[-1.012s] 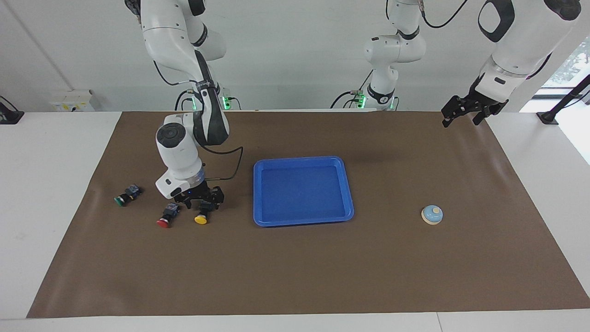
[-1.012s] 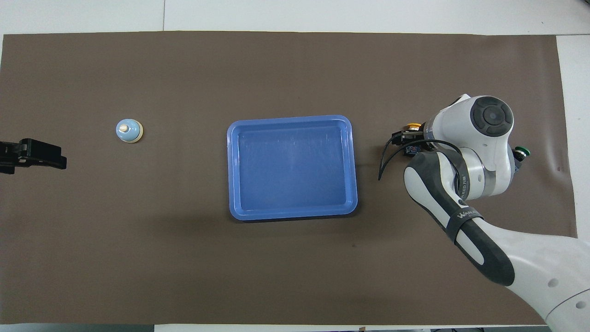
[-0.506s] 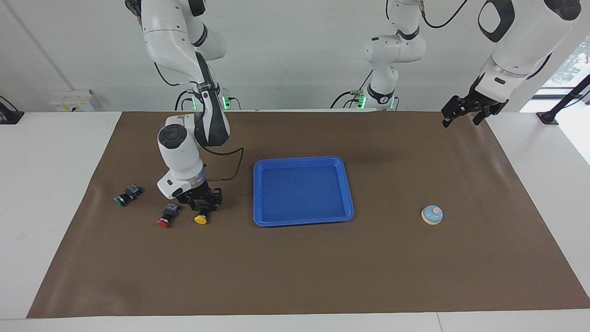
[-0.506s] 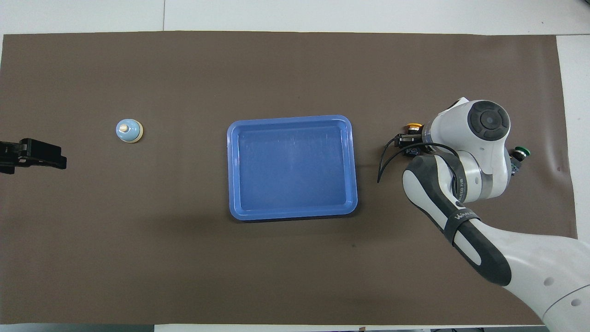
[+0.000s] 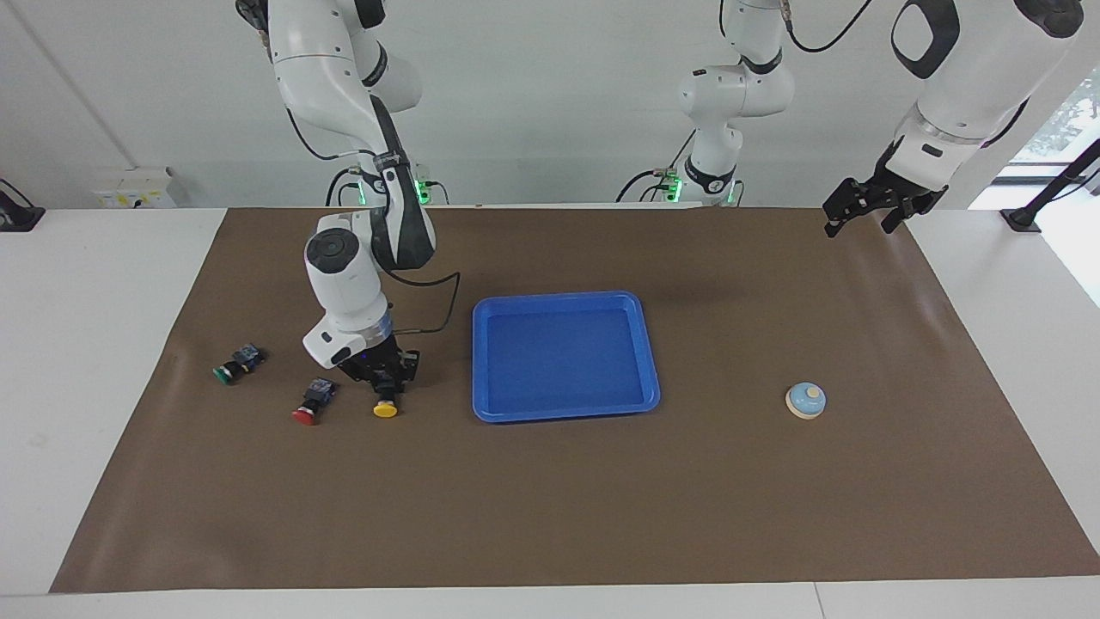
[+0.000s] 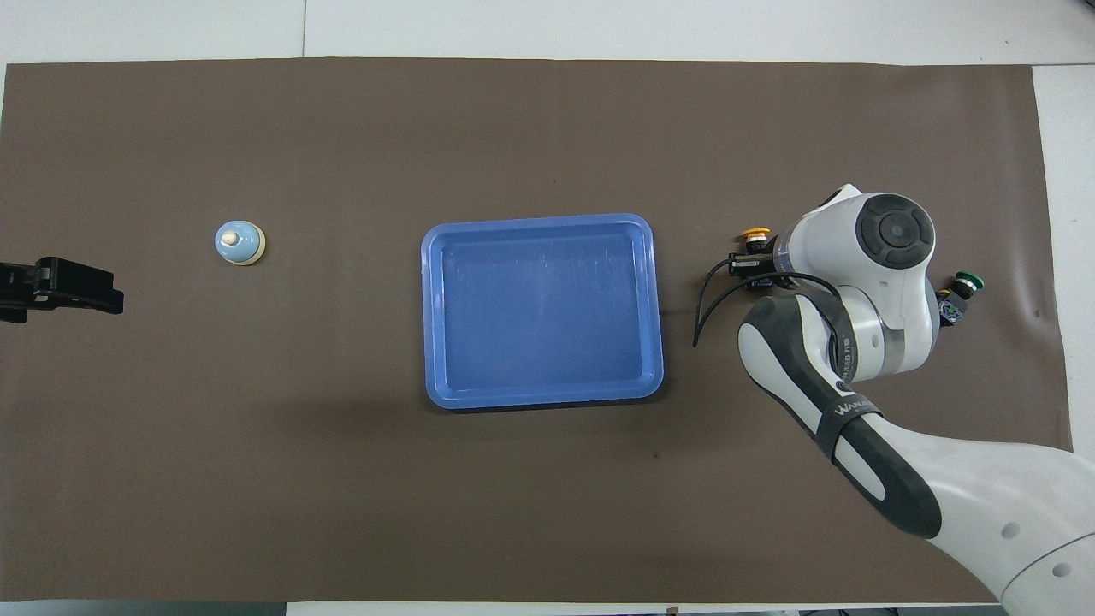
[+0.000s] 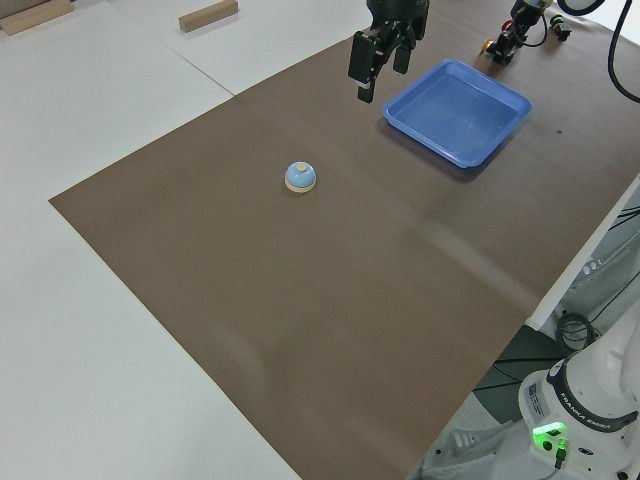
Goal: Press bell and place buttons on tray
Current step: 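Carry the yellow button into the blue tray and release it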
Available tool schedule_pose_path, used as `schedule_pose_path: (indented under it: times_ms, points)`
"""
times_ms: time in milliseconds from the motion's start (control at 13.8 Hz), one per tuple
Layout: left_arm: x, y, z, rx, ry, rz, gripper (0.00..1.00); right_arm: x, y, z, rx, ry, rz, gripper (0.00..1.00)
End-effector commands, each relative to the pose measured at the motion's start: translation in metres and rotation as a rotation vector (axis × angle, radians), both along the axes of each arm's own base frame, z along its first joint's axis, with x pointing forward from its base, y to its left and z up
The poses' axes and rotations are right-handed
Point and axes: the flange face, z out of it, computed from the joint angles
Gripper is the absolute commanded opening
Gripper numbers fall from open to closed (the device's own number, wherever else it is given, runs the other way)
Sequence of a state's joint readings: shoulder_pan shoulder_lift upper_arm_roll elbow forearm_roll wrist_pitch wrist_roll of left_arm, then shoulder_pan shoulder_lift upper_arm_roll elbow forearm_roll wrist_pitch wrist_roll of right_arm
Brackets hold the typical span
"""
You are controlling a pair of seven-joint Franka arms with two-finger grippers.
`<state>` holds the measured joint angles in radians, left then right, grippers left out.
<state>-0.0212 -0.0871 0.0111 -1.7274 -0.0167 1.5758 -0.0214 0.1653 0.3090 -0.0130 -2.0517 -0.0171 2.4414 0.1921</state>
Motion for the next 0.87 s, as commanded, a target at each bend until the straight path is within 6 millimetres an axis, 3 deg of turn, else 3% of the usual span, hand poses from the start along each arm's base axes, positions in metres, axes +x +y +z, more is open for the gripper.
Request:
schedule_pose_path:
  times_ms: [0, 145, 217, 434, 651, 796]
  points:
    - [-0.003, 0.0, 0.004, 0.005, -0.002, 0.008, 1.0, 0.006, 0.033, 0.05, 0.014, 0.023, 0.017, 0.0]
    - [-0.003, 0.0, 0.005, 0.005, -0.005, 0.008, 1.0, 0.003, 0.077, 0.078, 0.016, 0.038, -0.009, 0.0]
    - [-0.003, 0.001, 0.004, 0.005, -0.003, 0.01, 1.0, -0.002, 0.108, 0.087, 0.02, 0.036, -0.017, 0.0]
    - [-0.003, 0.001, 0.004, 0.005, -0.001, 0.01, 1.0, -0.024, 0.172, 0.09, 0.031, 0.027, -0.041, 0.0]
    - [-0.003, 0.0, 0.004, 0.005, -0.003, 0.008, 1.0, -0.047, 0.217, 0.07, 0.049, 0.013, -0.081, 0.0]
    - [-0.003, 0.001, 0.004, 0.005, -0.001, 0.01, 1.0, -0.056, 0.222, 0.045, 0.055, 0.003, -0.072, 0.0]
